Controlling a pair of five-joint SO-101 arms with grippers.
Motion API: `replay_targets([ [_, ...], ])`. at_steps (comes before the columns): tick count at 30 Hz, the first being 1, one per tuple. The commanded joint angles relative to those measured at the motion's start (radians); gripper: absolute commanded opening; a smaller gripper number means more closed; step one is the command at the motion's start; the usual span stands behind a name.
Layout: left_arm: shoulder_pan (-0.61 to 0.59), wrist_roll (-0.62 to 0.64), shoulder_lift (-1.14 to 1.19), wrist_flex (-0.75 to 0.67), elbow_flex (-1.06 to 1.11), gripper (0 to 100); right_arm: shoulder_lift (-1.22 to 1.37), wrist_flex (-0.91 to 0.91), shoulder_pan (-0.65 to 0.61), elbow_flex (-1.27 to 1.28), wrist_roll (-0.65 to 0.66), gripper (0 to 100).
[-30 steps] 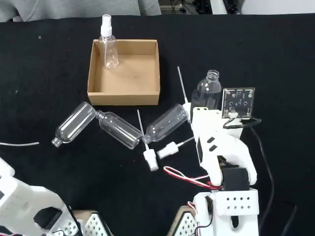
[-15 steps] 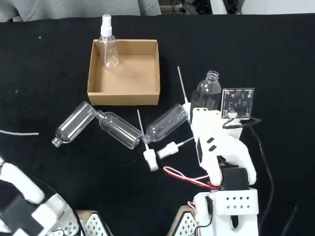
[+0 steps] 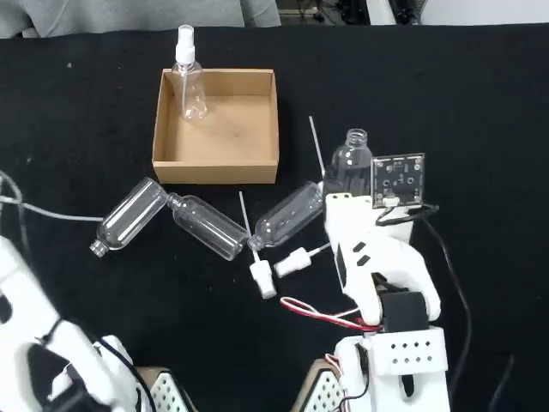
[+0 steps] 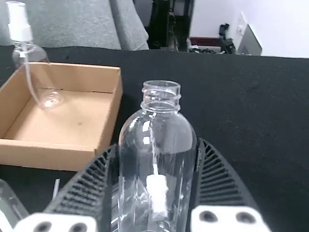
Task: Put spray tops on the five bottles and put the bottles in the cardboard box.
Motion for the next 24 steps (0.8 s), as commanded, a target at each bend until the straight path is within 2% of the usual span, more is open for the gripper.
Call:
replay_targets([
  [1, 0.065, 0.015, -0.103, -0.117, 0.073, 3, -0.019, -0.029, -0.035, 0.002, 0.014, 11.7],
  [4, 0.101, 0.018, -0.163, -0.189, 0.15, 3, -0.019, -0.032, -0.044, 0.013, 0.014, 11.7],
  [9, 0.137, 0.107, -0.255, -0.252, 0.228, 3, -0.019, -0.032, -0.078, 0.021, 0.014, 11.7],
  [24, 0.311, 0.316, -0.393, -0.25, 0.228, 3, -0.019, -0.031, -0.089, 0.022, 0.014, 11.7],
])
